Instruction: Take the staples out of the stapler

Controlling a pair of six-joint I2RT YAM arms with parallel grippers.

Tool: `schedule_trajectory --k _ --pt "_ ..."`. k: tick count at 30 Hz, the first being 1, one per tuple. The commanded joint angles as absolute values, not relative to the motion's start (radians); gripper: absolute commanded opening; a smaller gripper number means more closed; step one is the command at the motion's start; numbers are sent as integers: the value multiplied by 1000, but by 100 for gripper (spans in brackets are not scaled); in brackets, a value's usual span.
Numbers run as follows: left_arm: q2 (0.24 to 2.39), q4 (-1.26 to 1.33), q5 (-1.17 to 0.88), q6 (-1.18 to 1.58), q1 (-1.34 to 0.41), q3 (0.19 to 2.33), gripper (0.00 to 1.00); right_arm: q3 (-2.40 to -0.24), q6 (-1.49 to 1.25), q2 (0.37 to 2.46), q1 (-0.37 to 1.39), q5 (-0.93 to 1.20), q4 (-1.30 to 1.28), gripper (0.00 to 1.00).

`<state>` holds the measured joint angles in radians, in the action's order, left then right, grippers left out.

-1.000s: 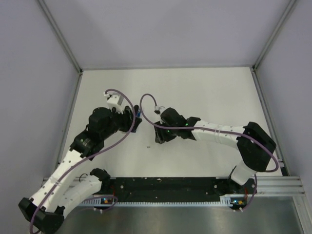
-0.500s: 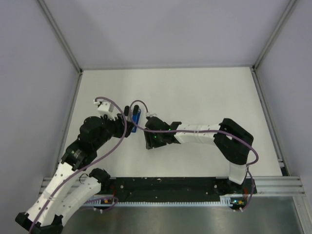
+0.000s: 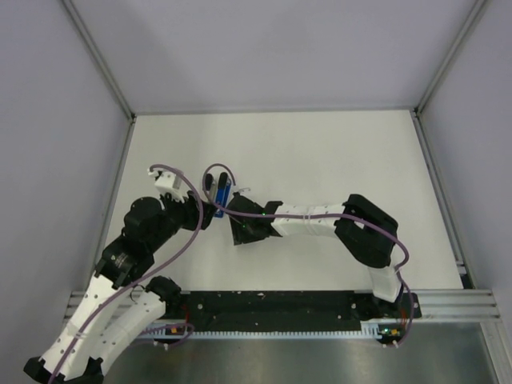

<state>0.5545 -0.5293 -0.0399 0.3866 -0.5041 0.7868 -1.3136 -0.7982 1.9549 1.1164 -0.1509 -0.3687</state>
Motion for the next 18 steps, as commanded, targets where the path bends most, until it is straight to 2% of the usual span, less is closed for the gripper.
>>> schedule_trajectory --k 1,6,18 --pt "537 -499 -51 367 -508 784 59 -1358 -811 1974 1137 -209 -416 48" --pt "531 -488 -57 364 -506 775 59 -1362 -821 1993 1138 -225 -429 45" --pt "502 -502 -43 345 -508 769 59 -1387 -827 2029 1152 -229 -445 31"
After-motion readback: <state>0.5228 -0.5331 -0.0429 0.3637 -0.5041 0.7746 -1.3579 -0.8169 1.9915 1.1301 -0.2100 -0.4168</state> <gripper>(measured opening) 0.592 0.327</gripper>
